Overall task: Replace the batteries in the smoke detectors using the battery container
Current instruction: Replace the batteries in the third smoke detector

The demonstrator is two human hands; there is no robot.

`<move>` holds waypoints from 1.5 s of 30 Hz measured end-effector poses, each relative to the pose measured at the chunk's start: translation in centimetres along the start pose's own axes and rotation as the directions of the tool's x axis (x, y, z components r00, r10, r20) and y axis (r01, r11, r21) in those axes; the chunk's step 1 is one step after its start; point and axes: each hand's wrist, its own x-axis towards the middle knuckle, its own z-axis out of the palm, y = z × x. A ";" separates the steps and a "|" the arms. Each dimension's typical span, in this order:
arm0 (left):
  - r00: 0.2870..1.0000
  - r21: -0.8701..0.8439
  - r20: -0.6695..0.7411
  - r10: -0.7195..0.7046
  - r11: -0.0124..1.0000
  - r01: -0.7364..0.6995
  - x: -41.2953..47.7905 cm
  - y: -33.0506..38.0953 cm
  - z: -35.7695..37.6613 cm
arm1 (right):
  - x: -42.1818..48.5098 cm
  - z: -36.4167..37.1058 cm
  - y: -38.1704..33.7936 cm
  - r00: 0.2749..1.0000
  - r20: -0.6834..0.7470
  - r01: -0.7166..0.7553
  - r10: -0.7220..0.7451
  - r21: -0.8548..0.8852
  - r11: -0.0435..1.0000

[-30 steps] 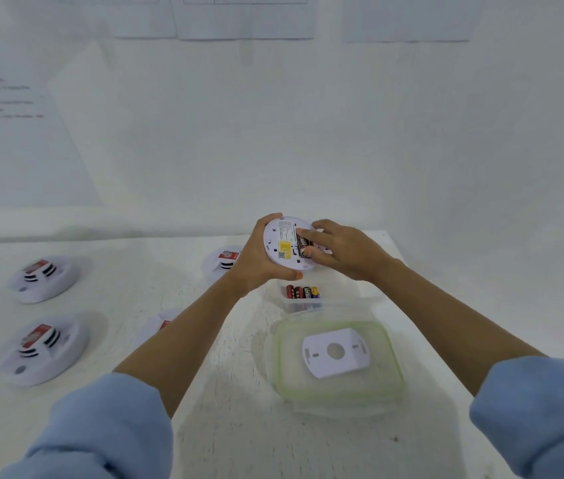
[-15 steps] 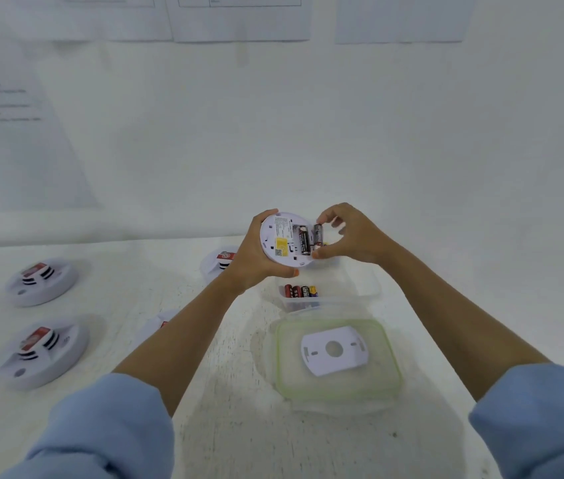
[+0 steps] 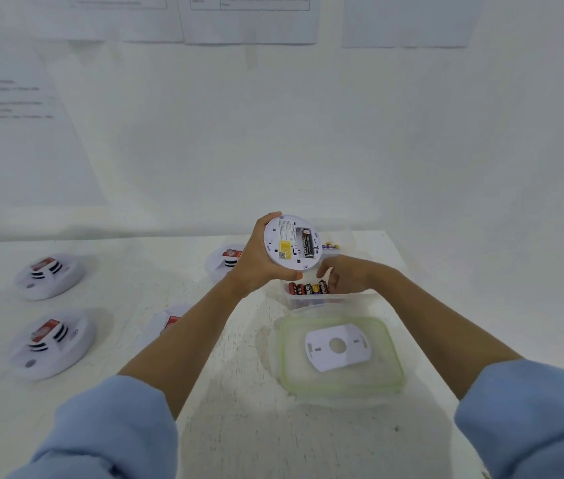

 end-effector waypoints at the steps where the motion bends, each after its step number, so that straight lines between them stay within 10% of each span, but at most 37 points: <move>1: 1.000 -0.002 0.000 0.002 1.000 -0.002 0.0 0.0 0.0 | -0.2 -0.3 0.0 0.999 0.039 -0.007 0.005 0.035 0.999; 4: 1.000 -0.021 -0.004 0.006 1.000 -0.006 -0.2 0.1 -0.1 | -1.3 -1.7 -0.5 0.990 -0.134 0.059 -0.044 0.108 0.992; 8: 1.000 -0.027 -0.009 0.015 1.000 -0.015 -0.1 0.2 0.1 | -2.4 -2.7 -2.8 0.801 -0.586 0.323 -0.121 0.254 0.912; 13: 1.000 -0.037 -0.005 0.028 0.999 -0.029 0.0 0.4 0.6 | -1.5 -0.9 -4.0 0.745 -0.632 0.322 -0.214 0.060 0.945; 26: 1.000 -0.066 -0.002 0.027 0.997 -0.027 -0.4 0.2 1.0 | -0.9 -1.2 -4.2 0.774 -0.626 0.310 -0.092 0.249 0.918; 34: 1.000 0.000 -0.012 0.027 1.000 -0.027 -0.3 0.7 0.9 | -1.9 -1.0 -4.5 0.645 -0.739 0.440 -0.194 0.152 0.885; 38: 0.999 0.014 -0.026 0.037 0.999 -0.036 -0.4 1.1 0.7 | -2.1 -1.7 -3.8 0.600 -0.799 0.476 0.029 0.386 0.790; 45: 1.000 0.031 -0.025 0.019 0.999 -0.018 -0.4 1.3 0.3 | -1.7 -0.8 0.0 0.852 -0.491 -0.007 0.180 0.334 0.942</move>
